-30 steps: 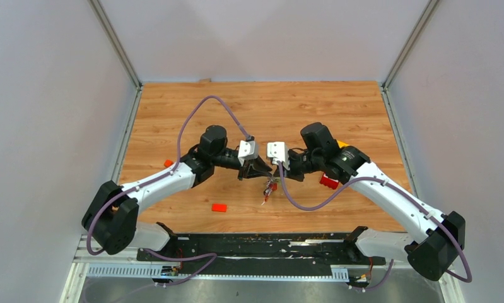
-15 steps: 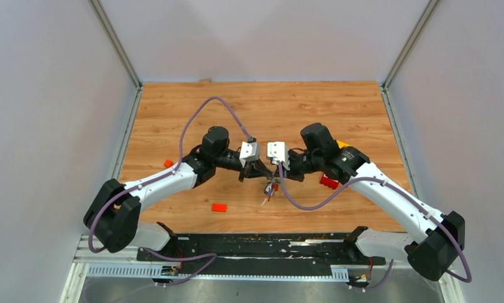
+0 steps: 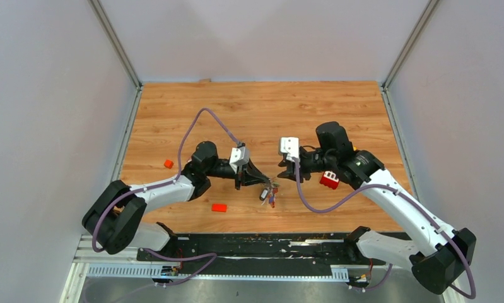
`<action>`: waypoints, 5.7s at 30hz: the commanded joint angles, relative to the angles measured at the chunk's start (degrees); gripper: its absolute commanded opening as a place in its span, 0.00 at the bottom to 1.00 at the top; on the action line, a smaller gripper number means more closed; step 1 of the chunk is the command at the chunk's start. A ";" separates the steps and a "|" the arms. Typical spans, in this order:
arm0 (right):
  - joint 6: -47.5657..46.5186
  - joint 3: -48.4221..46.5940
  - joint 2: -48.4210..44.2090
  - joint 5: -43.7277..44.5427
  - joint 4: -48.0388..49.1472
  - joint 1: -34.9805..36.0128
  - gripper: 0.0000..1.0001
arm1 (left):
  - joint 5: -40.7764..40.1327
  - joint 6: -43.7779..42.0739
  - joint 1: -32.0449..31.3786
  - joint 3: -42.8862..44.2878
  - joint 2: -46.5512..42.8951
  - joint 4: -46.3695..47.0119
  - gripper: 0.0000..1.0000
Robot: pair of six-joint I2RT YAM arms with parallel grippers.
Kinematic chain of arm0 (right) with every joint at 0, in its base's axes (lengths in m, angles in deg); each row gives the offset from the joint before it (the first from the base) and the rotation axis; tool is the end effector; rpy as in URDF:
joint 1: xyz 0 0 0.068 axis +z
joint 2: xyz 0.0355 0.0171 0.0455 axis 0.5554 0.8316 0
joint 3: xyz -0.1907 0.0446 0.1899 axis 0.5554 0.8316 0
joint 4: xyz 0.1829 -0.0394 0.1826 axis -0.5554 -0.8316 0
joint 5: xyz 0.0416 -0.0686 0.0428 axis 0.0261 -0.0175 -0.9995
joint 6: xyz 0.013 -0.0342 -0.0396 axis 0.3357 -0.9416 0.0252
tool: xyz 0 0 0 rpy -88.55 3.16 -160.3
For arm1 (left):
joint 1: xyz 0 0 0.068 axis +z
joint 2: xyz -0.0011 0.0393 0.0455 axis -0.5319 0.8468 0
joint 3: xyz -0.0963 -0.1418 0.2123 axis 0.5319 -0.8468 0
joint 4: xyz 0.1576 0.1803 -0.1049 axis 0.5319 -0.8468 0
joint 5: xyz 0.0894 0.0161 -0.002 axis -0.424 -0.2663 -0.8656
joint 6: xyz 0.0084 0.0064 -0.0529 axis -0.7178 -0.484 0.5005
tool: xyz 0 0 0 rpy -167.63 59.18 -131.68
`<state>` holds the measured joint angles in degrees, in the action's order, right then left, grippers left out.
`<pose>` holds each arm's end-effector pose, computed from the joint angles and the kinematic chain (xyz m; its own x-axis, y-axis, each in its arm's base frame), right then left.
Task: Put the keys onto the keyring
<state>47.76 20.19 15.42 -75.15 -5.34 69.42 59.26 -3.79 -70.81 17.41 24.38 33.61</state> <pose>0.1662 0.1466 0.3282 0.1553 -0.5097 -0.8462 -0.9793 0.0329 -0.1995 0.1938 -0.1937 0.2341 -0.1228 0.0454 -0.9914 0.9862 -0.1061 -0.1271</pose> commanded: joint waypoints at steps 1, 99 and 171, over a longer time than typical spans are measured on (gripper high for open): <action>0.57 0.50 0.66 -7.11 1.45 -0.42 0.36 | 0.36 5.58 0.22 -0.22 -2.24 13.27 0.00; -2.82 -10.26 7.57 9.00 -6.85 8.23 0.00 | -2.77 -10.15 0.21 5.84 -4.53 -10.78 0.37; -1.09 -8.25 5.02 6.55 -7.89 6.60 0.41 | 2.99 6.01 1.43 -2.00 -3.95 17.83 0.00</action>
<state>46.18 11.04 23.11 -63.66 -15.20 77.79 60.05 -5.60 -70.28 16.80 21.73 34.77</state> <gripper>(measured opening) 0.410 0.006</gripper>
